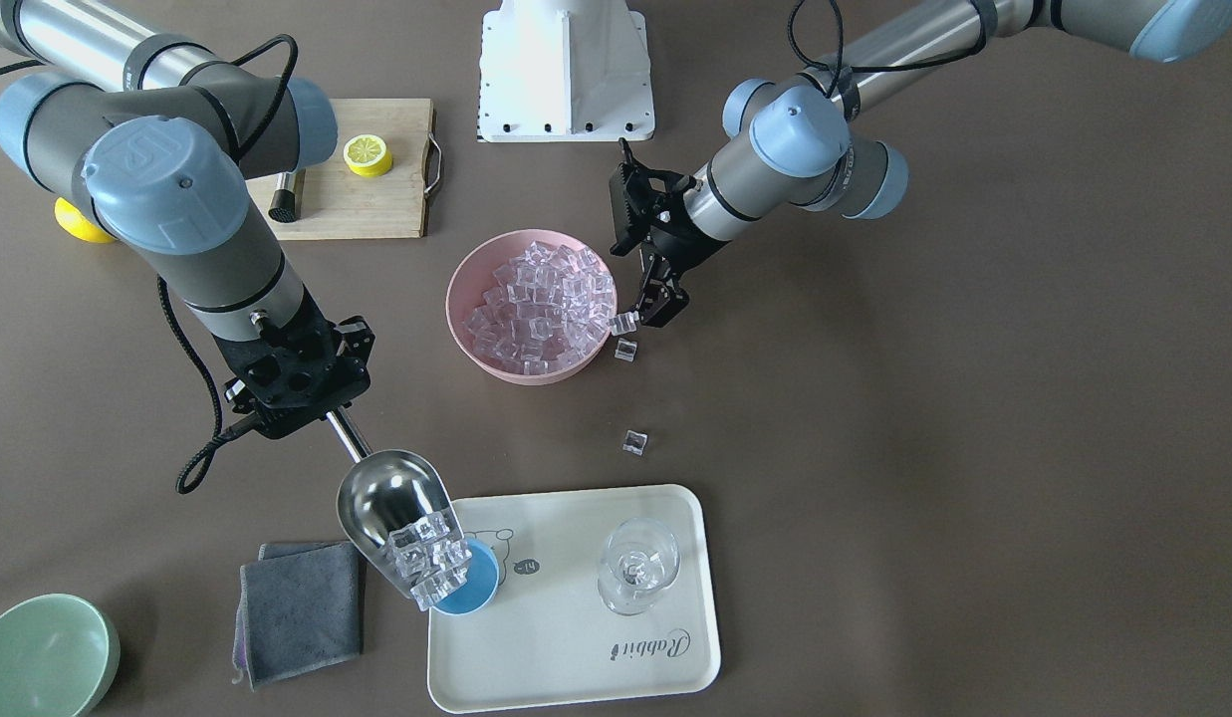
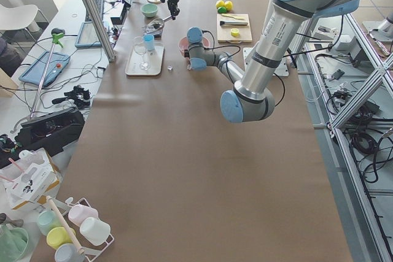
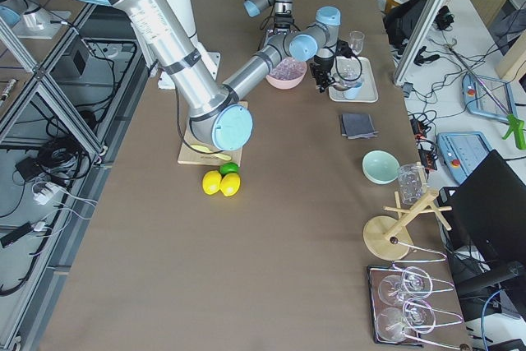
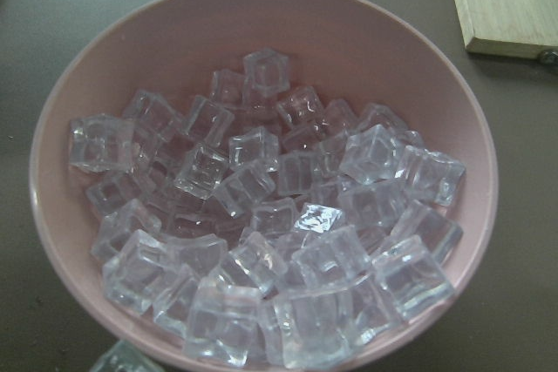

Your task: Put ice in cup with scoop

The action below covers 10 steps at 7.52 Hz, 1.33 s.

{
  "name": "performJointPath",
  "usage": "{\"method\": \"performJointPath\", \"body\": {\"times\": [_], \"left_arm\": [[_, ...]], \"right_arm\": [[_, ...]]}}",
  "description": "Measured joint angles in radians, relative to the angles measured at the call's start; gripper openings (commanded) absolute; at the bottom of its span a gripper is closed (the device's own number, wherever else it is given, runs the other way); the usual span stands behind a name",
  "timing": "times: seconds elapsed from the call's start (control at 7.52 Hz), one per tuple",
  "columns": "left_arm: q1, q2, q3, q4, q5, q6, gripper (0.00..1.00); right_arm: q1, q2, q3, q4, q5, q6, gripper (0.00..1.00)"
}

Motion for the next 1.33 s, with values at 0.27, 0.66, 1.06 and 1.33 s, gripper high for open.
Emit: {"method": "performJointPath", "body": {"times": [0.27, 0.66, 1.06, 1.33], "left_arm": [[-0.017, 0.001, -0.014, 0.014, -0.003, 0.001, 0.98], [-0.051, 0.025, -0.058, 0.024, -0.005, 0.0, 0.99], [-0.114, 0.131, -0.172, 0.148, -0.043, -0.022, 0.99], [-0.184, 0.18, -0.214, 0.245, -0.093, -0.102, 0.99]], "right_arm": [[0.002, 0.024, -0.011, -0.09, 0.044, -0.058, 0.0], [0.009, 0.089, -0.012, -0.261, 0.05, -0.153, 0.0], [0.036, 0.128, -0.035, -0.325, 0.042, -0.214, 0.0], [0.047, 0.153, -0.061, -0.338, 0.04, -0.226, 0.0]]}}
